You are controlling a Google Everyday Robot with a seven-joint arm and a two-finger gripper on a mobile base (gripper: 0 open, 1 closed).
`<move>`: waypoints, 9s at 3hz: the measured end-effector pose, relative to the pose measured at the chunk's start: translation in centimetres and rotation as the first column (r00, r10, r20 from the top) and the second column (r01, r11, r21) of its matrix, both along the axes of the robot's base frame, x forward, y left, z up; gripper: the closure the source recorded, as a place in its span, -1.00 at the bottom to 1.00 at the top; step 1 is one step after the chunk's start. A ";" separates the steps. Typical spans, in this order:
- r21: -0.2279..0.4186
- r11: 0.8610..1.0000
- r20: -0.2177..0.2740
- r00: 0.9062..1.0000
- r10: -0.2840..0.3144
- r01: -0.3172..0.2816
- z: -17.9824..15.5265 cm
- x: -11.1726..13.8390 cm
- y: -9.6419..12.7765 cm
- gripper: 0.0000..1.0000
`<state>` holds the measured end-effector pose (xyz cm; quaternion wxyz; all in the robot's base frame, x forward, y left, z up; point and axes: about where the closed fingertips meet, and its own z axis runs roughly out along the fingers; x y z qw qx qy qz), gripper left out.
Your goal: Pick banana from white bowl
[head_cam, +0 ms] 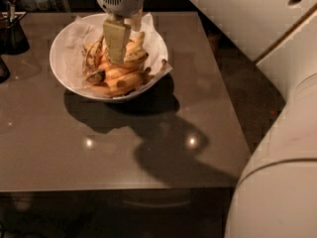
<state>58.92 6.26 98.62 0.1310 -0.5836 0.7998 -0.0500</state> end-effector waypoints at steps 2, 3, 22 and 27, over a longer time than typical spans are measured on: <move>-0.012 1.000 -0.030 1.000 0.004 -0.005 -1.4 -0.1 0.7 -0.36; -0.012 1.000 -0.040 0.999 0.003 -0.004 -1.7 0.2 0.8 -0.36; 0.166 0.930 0.112 0.943 0.313 -0.329 3.6 -7.6 5.1 1.00; 0.224 0.939 0.120 0.963 0.240 -0.262 5.0 -18.8 3.5 1.00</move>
Offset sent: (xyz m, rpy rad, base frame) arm -0.0239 -0.0142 -0.0246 -0.1018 0.1375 -0.0113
